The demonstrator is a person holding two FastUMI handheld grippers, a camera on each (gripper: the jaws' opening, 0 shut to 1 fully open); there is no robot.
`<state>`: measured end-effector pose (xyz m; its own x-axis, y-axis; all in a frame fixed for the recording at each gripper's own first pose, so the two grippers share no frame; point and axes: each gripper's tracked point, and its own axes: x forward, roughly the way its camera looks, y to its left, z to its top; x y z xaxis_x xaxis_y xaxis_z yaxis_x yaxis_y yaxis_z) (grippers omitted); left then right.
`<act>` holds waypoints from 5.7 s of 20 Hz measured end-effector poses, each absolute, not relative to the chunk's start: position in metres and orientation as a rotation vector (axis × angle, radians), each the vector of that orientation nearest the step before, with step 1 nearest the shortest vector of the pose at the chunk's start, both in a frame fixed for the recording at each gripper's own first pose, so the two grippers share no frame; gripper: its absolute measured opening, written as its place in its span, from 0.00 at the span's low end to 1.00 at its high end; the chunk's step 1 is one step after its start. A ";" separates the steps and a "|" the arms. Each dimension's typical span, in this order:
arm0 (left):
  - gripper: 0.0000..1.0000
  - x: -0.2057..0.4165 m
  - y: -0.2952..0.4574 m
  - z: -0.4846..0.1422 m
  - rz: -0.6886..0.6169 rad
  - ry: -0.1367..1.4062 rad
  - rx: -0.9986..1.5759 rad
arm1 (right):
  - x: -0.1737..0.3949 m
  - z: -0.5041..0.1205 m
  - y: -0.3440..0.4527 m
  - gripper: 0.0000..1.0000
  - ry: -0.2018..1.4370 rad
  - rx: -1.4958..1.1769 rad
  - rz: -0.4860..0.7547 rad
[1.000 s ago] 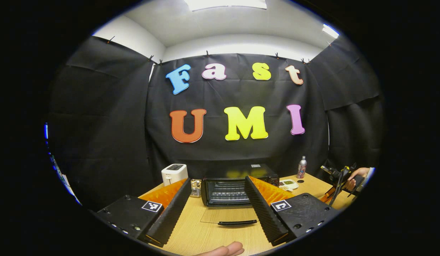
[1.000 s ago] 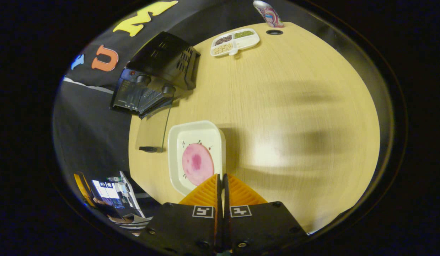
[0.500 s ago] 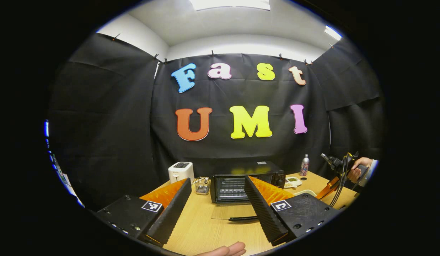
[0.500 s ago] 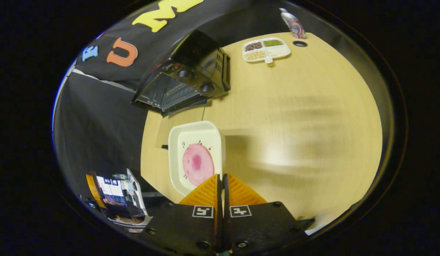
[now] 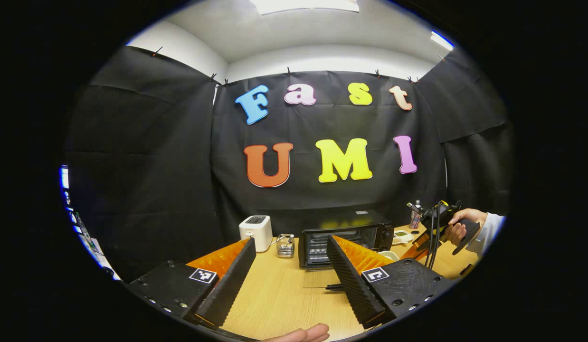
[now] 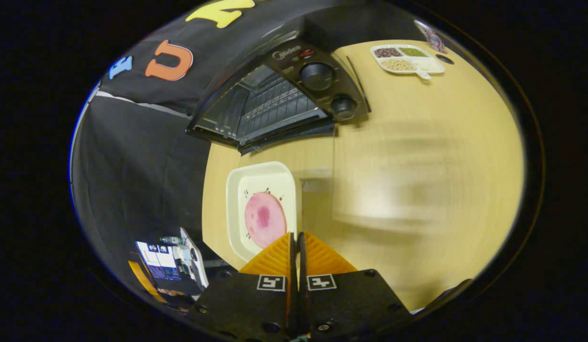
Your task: Open the electric oven with the left hand, put the food in, and close the electric oven.
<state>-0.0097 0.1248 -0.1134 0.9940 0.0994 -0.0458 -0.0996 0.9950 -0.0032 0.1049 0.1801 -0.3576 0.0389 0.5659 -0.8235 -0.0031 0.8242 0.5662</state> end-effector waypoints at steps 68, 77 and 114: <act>0.95 0.042 0.079 -0.248 0.109 0.395 -0.181 | 0.141 -0.227 0.177 1.00 0.225 0.271 0.280; 0.95 0.063 -0.028 -0.370 -0.142 0.712 -0.161 | 0.079 -0.137 0.079 0.94 0.062 0.134 0.246; 0.94 0.106 -0.055 -0.363 -0.102 0.702 -0.018 | 0.051 -0.138 0.025 0.94 0.041 0.092 0.200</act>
<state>0.1062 -0.0554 -0.3628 0.7585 -0.1000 -0.6439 0.0880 0.9948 -0.0507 0.0510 0.0246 -0.1383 0.9794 0.1998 -0.0310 -0.1960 0.9759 0.0957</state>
